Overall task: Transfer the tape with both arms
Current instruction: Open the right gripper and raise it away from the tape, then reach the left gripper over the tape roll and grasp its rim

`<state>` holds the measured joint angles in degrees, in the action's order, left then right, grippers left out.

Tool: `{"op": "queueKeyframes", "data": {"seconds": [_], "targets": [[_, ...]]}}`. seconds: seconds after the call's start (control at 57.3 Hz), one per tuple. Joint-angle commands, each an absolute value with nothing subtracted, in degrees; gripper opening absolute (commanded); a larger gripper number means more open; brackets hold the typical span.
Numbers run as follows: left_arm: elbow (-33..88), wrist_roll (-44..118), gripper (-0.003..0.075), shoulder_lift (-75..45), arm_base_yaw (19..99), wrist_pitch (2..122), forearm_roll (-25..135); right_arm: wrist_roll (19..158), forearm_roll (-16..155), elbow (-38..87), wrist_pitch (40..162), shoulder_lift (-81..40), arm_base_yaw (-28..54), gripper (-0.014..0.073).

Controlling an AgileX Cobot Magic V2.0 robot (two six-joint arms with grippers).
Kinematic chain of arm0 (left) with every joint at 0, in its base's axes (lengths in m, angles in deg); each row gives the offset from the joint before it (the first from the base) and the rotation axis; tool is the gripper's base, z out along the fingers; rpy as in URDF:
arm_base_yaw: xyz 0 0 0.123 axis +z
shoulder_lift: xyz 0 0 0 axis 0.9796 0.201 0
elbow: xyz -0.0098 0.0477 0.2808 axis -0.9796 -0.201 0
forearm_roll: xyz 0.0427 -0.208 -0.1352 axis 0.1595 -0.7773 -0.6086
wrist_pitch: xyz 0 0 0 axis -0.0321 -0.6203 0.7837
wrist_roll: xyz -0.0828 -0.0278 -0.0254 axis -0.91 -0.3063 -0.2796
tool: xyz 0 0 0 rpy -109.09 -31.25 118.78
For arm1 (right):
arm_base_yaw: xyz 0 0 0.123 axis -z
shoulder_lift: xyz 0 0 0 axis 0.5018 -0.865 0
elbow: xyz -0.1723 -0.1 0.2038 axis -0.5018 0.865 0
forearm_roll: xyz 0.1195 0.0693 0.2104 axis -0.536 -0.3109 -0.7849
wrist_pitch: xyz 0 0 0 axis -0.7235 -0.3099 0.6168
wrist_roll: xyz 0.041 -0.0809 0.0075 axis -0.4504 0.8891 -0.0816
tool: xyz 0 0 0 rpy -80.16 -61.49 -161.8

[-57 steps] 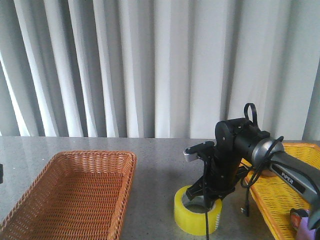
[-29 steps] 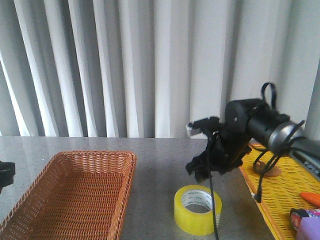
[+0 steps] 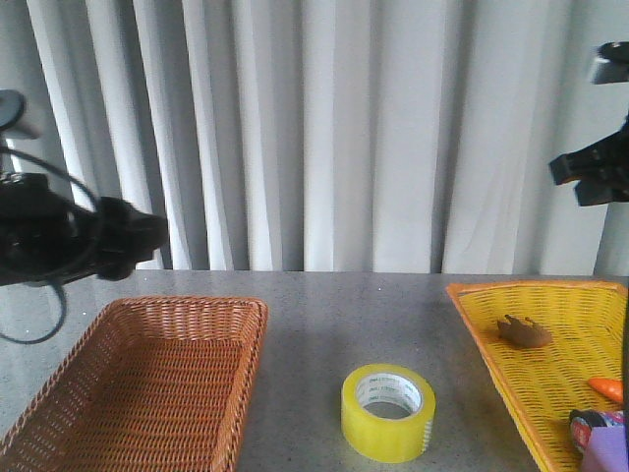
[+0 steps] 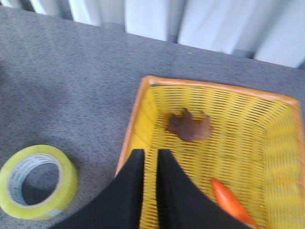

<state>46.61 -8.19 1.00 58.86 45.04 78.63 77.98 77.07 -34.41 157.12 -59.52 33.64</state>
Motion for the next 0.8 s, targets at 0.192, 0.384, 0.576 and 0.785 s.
{"op": "queueKeyframes", "data": {"seconds": [0.192, 0.384, 0.576, 0.785], "targets": [[66.51, -2.57, 0.0503, 17.05, 51.25, 42.69, 71.66, 71.31, 76.59, -29.78, 155.64, -52.83, 39.19, -0.0008], [78.86, -1.10, 0.0503, 30.92, 48.03, 37.21, 71.93, 71.30, 76.48, -29.54, 155.82, -52.83, 39.19, -0.0008], [88.51, -1.44, 0.0503, 42.44, 46.21, 31.59, 72.35, 71.30, 76.48, -29.54, 155.82, -52.83, 39.19, -0.0008], [92.43, -5.85, 0.0503, 50.94, 45.44, 31.77, 77.46, 71.30, 76.53, -29.54, 155.83, -52.83, 39.19, -0.0008]]}}
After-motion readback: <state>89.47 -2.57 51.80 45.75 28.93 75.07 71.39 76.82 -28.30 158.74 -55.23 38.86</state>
